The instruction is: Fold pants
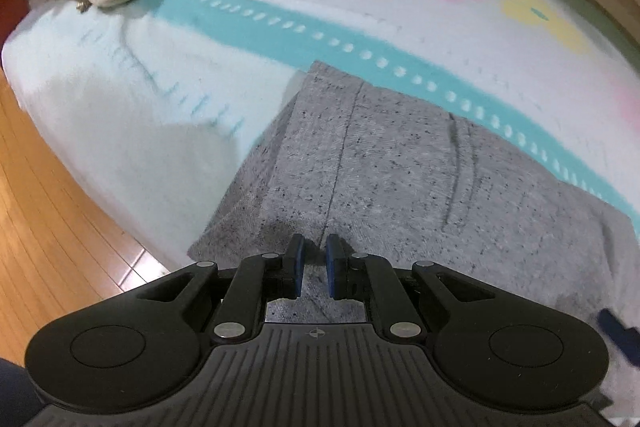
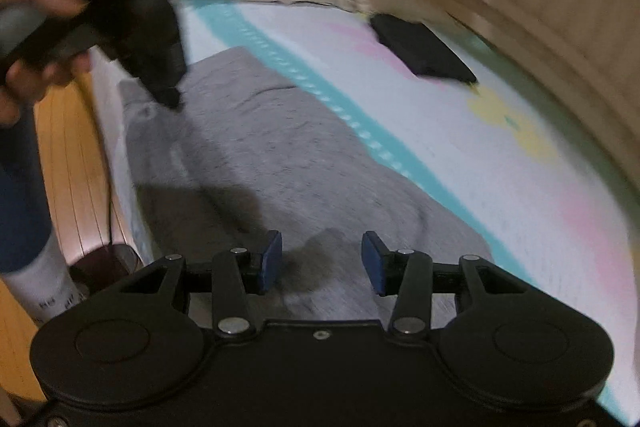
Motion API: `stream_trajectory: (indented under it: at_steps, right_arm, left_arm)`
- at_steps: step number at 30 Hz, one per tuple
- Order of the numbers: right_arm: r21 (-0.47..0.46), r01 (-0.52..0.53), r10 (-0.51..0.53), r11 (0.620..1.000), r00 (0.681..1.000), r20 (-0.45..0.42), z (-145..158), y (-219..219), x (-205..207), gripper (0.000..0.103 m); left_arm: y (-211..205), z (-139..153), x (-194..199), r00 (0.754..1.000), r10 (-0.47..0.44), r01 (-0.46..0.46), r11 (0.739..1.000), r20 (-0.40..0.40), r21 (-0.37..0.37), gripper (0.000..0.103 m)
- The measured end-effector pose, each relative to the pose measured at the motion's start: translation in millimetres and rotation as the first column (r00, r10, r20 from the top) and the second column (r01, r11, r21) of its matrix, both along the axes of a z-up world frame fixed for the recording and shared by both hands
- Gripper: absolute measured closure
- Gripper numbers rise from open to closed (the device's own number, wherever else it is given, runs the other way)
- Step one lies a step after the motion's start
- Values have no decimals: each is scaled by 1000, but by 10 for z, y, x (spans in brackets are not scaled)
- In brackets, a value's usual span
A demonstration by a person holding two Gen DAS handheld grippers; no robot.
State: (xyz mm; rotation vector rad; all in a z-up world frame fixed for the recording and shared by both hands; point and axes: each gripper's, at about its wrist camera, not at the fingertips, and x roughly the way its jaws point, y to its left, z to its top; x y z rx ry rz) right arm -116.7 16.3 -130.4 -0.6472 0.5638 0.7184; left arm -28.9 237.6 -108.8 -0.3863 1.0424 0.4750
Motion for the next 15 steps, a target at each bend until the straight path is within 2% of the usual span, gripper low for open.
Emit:
stream_trajectory:
  at_steps: [4, 8, 12, 15]
  right_arm:
    - [-89, -99, 105, 991, 992, 69, -154, 212, -104, 50]
    - [-183, -148, 173, 972, 976, 130, -340, 382, -173, 51]
    - [-251, -185, 239, 950, 949, 205, -481, 463, -235, 52]
    - [-292, -217, 298, 932, 915, 271, -567, 478, -319, 53]
  left_arm:
    - [46, 18, -45, 999, 26, -25, 999, 27, -35, 92]
    - [95, 21, -49, 997, 56, -54, 997, 45, -62, 92]
    - [103, 78, -61, 995, 70, -68, 997, 74, -39, 92]
    - [100, 126, -73, 992, 80, -79, 997, 96, -14, 92]
